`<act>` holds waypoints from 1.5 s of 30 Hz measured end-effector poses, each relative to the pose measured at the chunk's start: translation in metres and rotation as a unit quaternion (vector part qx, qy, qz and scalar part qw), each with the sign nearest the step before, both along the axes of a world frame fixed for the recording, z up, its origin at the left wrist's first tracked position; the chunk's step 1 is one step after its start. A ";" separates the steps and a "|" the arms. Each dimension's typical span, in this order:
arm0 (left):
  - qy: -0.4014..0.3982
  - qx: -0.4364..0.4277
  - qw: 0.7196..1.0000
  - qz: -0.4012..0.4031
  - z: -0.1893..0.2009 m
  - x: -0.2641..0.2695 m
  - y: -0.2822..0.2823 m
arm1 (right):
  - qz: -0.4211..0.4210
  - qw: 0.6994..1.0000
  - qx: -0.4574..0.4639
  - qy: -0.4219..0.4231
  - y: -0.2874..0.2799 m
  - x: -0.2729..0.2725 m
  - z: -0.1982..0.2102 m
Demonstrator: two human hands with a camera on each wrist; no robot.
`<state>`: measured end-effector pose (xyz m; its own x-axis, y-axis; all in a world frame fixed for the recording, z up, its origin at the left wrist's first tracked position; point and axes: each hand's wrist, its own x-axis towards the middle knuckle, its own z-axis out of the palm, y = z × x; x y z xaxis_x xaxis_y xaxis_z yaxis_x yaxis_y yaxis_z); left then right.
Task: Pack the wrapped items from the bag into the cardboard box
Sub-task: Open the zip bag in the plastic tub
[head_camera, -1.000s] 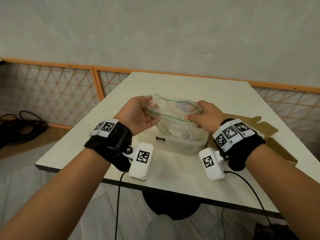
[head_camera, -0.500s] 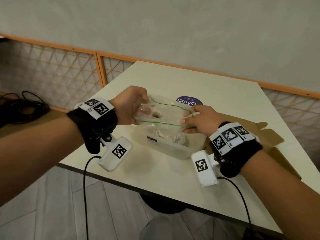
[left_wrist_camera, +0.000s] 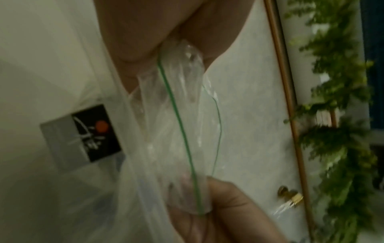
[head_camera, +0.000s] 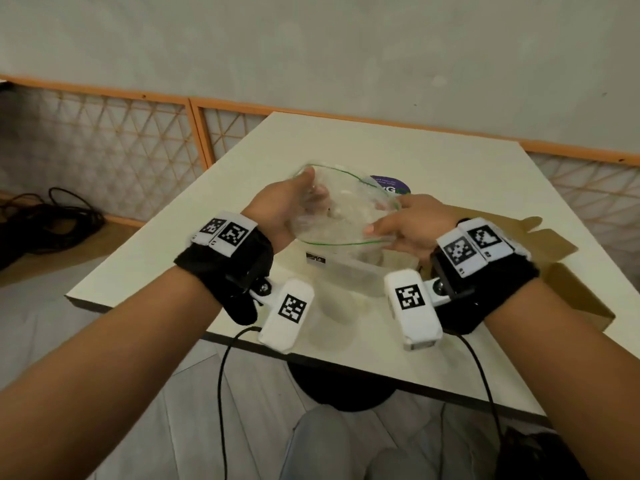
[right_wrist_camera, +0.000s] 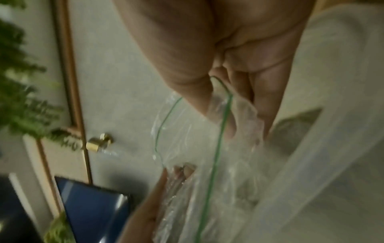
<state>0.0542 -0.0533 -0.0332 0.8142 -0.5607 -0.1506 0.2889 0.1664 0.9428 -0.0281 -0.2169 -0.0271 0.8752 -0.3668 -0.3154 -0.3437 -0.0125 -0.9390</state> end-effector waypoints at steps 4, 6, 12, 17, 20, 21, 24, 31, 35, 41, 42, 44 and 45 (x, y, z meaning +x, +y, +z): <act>0.006 -0.011 0.999 -0.029 -0.003 0.000 0.009 | -0.060 0.981 0.178 -0.043 -0.014 -0.011 0.006; 0.014 0.018 1.000 -0.020 -0.001 -0.003 0.010 | -0.076 0.972 0.218 -0.039 -0.022 -0.016 0.008; 0.049 0.034 0.998 -0.021 0.012 -0.014 -0.004 | -0.079 0.987 0.140 -0.033 0.001 -0.021 0.024; 0.060 0.060 0.996 0.019 0.026 -0.014 -0.013 | -0.097 0.986 0.111 -0.075 0.004 -0.014 0.035; 0.048 0.141 0.988 0.030 0.024 -0.005 -0.003 | -0.055 0.965 0.237 -0.099 -0.007 -0.017 0.042; 0.076 0.135 0.988 0.010 0.024 -0.004 0.001 | -0.053 0.960 0.248 -0.115 -0.010 -0.017 0.042; 0.140 0.043 0.989 0.009 0.019 0.005 0.007 | -0.064 0.985 0.104 -0.125 -0.014 -0.010 0.037; 0.159 -0.095 0.983 0.009 0.017 0.001 0.000 | -0.072 0.992 -0.108 0.006 -0.009 -0.016 0.020; 0.131 -0.071 0.989 0.000 0.019 0.000 -0.003 | -0.085 0.982 0.156 -0.061 -0.011 -0.018 0.031; 0.184 -0.040 0.981 0.053 0.011 0.005 -0.004 | -0.129 0.933 0.307 -0.135 -0.008 -0.008 0.035; 0.191 -0.034 0.980 0.046 0.009 0.004 -0.005 | -0.121 0.936 0.305 -0.127 -0.006 -0.006 0.034; 0.192 -0.013 0.981 0.033 0.006 0.005 -0.005 | -0.115 0.944 0.280 -0.128 -0.003 -0.001 0.031; 0.183 0.009 0.983 0.026 0.004 0.007 -0.005 | -0.114 0.943 0.278 -0.142 -0.001 -0.001 0.032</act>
